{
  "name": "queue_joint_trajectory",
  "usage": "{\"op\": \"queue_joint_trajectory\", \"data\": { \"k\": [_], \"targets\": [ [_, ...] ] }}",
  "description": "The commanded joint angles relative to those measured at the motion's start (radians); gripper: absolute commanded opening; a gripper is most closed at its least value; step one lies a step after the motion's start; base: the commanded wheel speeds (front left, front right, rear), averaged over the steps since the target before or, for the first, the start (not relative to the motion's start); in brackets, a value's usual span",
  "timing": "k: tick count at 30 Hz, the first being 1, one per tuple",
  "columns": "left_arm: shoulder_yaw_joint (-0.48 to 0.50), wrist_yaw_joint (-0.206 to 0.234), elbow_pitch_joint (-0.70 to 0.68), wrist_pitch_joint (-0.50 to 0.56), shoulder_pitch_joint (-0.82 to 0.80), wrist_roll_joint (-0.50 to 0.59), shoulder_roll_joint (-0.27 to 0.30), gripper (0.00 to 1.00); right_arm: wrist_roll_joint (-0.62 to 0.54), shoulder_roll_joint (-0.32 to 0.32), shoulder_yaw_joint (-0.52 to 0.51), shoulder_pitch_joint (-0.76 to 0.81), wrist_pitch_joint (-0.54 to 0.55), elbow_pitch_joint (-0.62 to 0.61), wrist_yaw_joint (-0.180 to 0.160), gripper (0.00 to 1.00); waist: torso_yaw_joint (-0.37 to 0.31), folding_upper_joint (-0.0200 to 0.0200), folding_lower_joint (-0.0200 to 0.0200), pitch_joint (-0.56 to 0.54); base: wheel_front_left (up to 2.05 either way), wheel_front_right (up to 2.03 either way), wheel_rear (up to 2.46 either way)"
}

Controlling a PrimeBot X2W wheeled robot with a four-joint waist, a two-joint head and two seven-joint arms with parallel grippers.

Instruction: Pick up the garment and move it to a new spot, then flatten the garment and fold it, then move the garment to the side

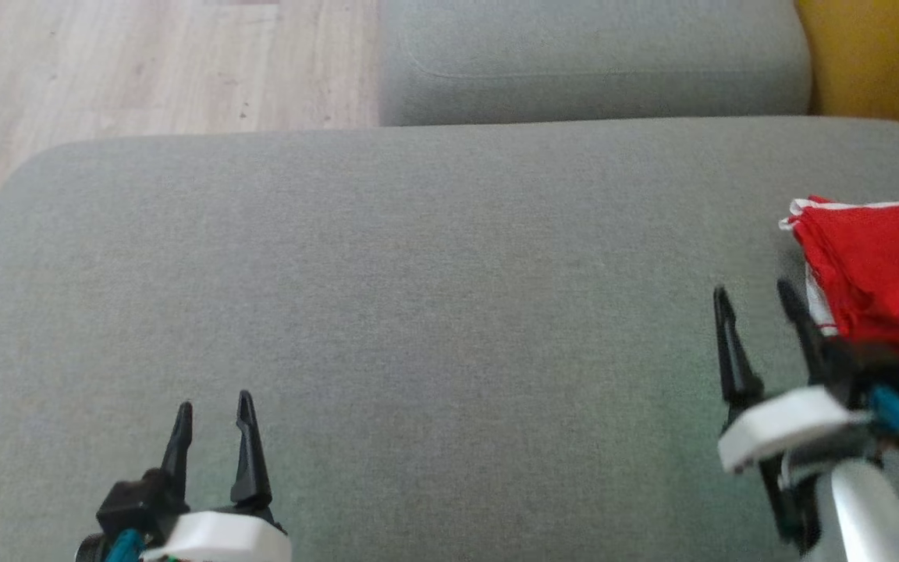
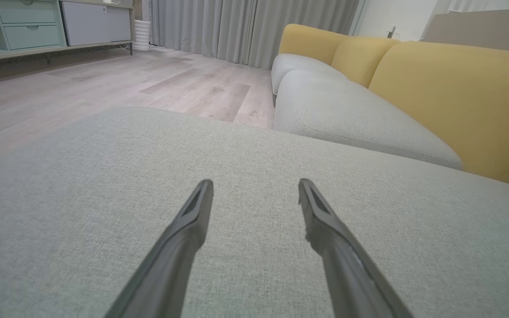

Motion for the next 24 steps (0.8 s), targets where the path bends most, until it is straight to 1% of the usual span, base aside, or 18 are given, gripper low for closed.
{"op": "queue_joint_trajectory", "data": {
  "k": [1,6,10,17,24],
  "targets": [
    [0.033,0.0,-0.024,-0.011,-0.033,0.001,0.018,1.0,0.013,0.0,0.029,-0.022,-0.016,-0.04,-0.001,1.0,0.01,-0.0001,0.0002,-0.008,0.0,0.0,0.0],
    [0.019,0.0,-0.017,-0.012,-0.017,0.0,0.008,1.0,0.072,0.0,0.053,0.065,-0.081,-0.03,-0.001,1.0,0.018,-0.0001,0.0002,-0.018,0.0,0.0,0.0],
    [0.003,-0.001,-0.006,-0.009,-0.009,0.004,0.001,1.0,0.078,0.0,0.073,0.087,-0.12,-0.001,-0.001,1.0,0.019,-0.0001,0.0002,-0.024,0.0,0.0,0.0],
    [-0.018,0.001,0.018,-0.009,-0.009,0.014,-0.004,1.0,0.084,0.0,0.095,0.094,-0.143,0.042,-0.001,1.0,0.017,-0.0001,0.0002,-0.034,0.0,0.0,0.0],
    [-0.029,0.001,0.026,-0.008,-0.013,0.015,-0.009,1.0,0.091,0.0,0.104,0.096,-0.142,0.064,-0.001,1.0,0.016,-0.0001,0.0002,-0.034,0.0,0.0,0.0]
  ]
}}
